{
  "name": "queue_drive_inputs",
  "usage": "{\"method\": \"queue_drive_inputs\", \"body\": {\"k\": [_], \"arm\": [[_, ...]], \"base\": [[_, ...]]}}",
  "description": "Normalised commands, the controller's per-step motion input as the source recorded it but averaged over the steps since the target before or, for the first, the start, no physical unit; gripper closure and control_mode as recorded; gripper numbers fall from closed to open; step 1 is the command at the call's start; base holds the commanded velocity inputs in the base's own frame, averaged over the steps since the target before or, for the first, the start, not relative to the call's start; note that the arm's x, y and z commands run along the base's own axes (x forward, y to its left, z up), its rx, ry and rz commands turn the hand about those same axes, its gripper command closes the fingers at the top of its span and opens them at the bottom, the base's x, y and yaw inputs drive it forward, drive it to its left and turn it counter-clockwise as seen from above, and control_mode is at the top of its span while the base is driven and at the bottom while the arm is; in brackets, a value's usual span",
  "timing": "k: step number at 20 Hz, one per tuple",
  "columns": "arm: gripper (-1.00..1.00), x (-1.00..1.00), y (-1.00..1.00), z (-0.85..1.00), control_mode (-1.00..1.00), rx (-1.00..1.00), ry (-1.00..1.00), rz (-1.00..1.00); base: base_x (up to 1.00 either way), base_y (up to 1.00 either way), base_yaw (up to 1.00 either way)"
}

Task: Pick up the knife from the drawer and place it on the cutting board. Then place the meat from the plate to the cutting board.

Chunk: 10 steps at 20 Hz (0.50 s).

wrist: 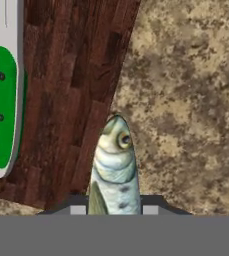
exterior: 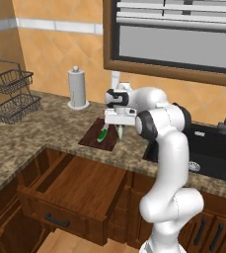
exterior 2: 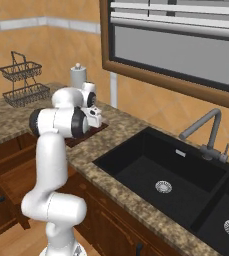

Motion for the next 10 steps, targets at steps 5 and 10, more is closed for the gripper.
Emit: {"method": "queue_drive_inputs", "body": {"k": [5,10], "arm": [[1.00,0.81,0.16,-0.29,-1.00,-0.03,-0.03,0.00],[1.00,0.21,0.13,-0.45,-1.00,-0.01,-0.07,-0.03]], "base": [[0.00,0.00,0.00],[0.00,0.00,0.00]]}}
